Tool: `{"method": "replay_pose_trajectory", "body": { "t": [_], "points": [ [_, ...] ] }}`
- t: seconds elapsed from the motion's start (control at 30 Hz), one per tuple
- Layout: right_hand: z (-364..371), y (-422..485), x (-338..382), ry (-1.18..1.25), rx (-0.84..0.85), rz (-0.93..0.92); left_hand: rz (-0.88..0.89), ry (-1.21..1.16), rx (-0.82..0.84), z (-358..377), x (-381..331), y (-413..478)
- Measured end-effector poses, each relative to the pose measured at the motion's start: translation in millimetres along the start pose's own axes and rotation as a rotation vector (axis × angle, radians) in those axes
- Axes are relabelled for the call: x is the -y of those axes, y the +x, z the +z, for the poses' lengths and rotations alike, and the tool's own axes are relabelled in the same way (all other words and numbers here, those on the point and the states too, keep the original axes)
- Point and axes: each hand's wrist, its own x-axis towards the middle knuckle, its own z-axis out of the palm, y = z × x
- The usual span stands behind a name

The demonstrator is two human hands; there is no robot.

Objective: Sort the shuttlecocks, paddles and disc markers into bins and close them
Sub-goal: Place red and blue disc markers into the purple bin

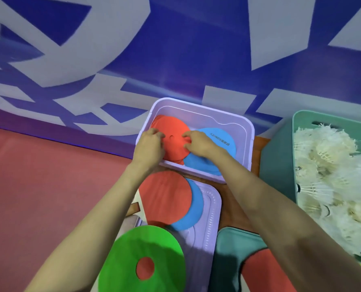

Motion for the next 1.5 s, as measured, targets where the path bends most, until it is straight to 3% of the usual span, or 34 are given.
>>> {"method": "replay_pose_trajectory", "body": {
  "t": [0.2,0.37,0.43,0.53,0.63,0.7,0.87,1.03,1.23,1.4,1.5],
  "points": [
    [-4.2,-94.8,32.8,0.122,-0.362,-0.27,0.127,-0.18,-0.093,-30.6,-29.3,-69.5],
    [35.7,-171.3,32.4,0.2,-0.457,-0.371,0.164,-0.193,0.067,-32.8,-15.8,-142.2],
    [63.5,-193.6,25.9,0.241,-0.361,-0.285,0.099,-0.137,0.236,-26.0,-0.7,-166.6],
    [111.9,-216.1,20.6,0.244,-0.082,-0.076,0.093,0.118,0.428,-10.7,24.6,-197.1],
    [154.0,-223.2,18.1,0.202,0.048,0.079,0.077,0.295,0.433,-2.6,37.4,-213.5],
    [171.4,-224.8,16.4,0.276,0.038,0.165,0.021,0.306,0.398,-2.2,40.5,-216.3],
    [169.7,-238.3,16.3,0.409,-0.238,0.226,-0.061,-0.146,0.303,-21.6,36.5,-211.4],
    [104.3,-265.8,4.4,0.456,-0.647,0.151,0.002,-0.299,0.311,-43.3,8.7,-202.0],
    [31.5,-296.0,-7.6,0.301,-0.912,0.031,0.044,-0.442,0.017,-56.3,-70.1,-188.4],
    [-15.4,-319.5,-48.3,0.077,-1.086,0.099,0.035,-0.706,-0.012,-49.1,-128.2,-175.4],
    [-41.2,-335.5,-78.9,0.061,-1.169,0.166,0.079,-0.699,-0.027,-41.3,-164.4,-167.4]
  ]
}}
